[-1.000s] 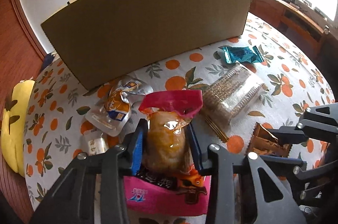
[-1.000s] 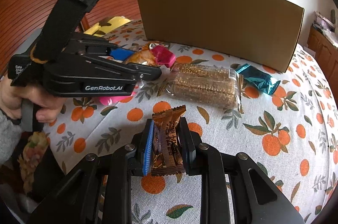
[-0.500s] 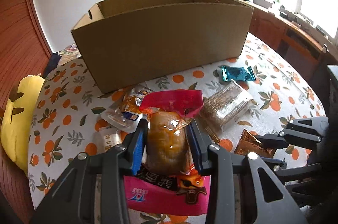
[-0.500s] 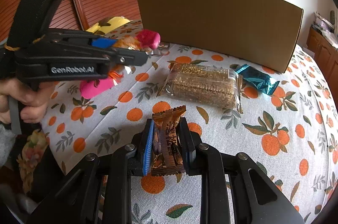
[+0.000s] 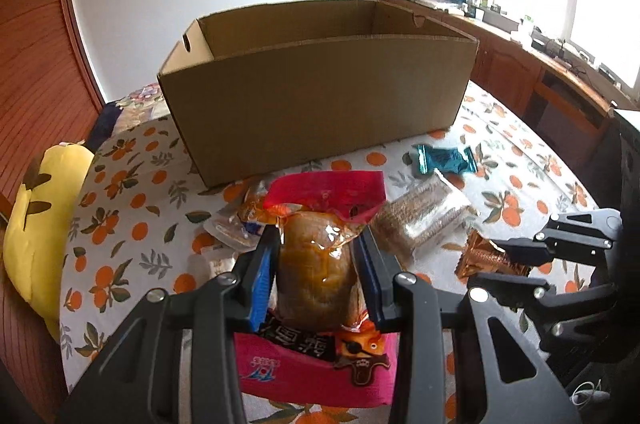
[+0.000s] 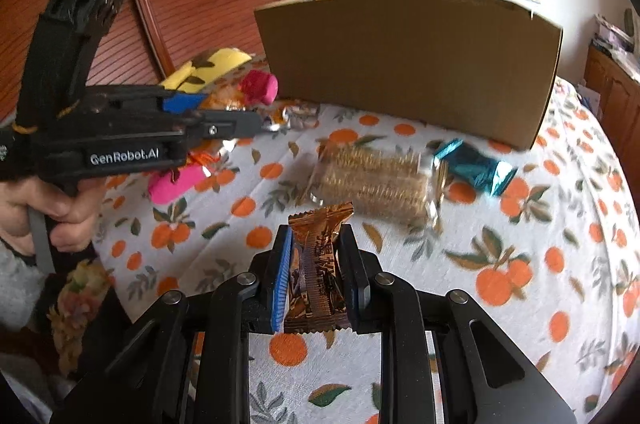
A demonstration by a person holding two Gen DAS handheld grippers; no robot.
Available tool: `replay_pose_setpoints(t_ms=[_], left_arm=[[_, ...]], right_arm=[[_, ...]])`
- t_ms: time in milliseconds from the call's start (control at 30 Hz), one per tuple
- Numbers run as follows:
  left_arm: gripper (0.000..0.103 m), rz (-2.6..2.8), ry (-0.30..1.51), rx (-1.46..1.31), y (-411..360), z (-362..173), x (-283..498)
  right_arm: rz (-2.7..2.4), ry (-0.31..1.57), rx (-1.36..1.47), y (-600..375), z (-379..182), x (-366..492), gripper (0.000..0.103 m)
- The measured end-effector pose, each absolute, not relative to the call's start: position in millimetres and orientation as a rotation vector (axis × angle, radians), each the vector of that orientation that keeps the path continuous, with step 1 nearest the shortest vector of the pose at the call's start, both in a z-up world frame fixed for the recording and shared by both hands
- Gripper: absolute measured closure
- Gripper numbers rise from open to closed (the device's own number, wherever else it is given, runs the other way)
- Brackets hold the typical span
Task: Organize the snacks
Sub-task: 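Lift the bread roll and chocolate bar and carry both over the box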
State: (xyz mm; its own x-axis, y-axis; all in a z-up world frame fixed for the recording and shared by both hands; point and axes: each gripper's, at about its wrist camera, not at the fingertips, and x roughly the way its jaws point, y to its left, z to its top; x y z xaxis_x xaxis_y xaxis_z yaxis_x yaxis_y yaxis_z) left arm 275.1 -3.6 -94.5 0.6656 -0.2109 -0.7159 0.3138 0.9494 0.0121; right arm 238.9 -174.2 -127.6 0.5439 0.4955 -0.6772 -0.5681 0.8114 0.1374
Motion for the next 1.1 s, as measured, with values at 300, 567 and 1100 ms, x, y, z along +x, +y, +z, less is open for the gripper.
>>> replay_pose_setpoints(t_ms=[300, 567, 1100], left_arm=[[0.067, -0.320, 0.738, 0.113, -7, -75, 288], [0.067, -0.338, 0.687, 0.078, -8, -56, 310], [0.067, -0.311, 0.543, 0.059, 6, 7, 395]], right_arm=[[0.631, 0.706, -0.134, -181, -89, 264, 0.082], [0.629, 0.618, -0.147, -186, -50, 297, 0.082], [0.635, 0.526, -0.191, -168, -10, 397, 0.082]])
